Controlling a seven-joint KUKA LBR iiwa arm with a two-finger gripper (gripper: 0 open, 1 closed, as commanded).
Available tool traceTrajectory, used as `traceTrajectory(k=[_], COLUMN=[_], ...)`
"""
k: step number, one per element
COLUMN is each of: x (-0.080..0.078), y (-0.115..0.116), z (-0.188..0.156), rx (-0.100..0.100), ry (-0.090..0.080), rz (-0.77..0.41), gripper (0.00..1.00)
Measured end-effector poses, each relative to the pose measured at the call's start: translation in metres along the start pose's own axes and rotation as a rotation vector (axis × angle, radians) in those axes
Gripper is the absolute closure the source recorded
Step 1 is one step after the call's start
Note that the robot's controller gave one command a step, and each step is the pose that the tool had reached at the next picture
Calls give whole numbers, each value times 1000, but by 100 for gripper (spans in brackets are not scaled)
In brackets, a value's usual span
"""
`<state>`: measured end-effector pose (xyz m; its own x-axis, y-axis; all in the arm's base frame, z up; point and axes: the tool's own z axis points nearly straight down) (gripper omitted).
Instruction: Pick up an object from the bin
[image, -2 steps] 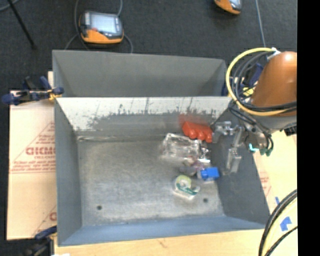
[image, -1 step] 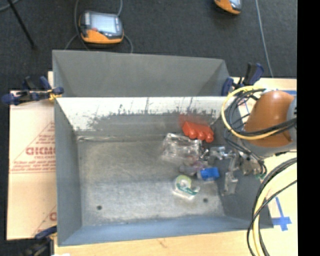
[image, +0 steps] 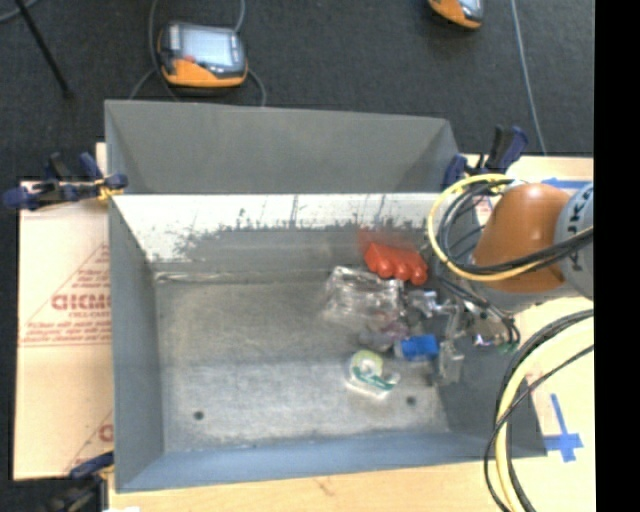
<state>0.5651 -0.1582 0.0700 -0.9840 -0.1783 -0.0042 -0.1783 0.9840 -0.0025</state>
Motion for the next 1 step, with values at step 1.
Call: traceTrajectory(k=[1], x=[0], y=[0], z=[-2], rx=[1], ry=[-2], rz=[-3], gripper=[100])
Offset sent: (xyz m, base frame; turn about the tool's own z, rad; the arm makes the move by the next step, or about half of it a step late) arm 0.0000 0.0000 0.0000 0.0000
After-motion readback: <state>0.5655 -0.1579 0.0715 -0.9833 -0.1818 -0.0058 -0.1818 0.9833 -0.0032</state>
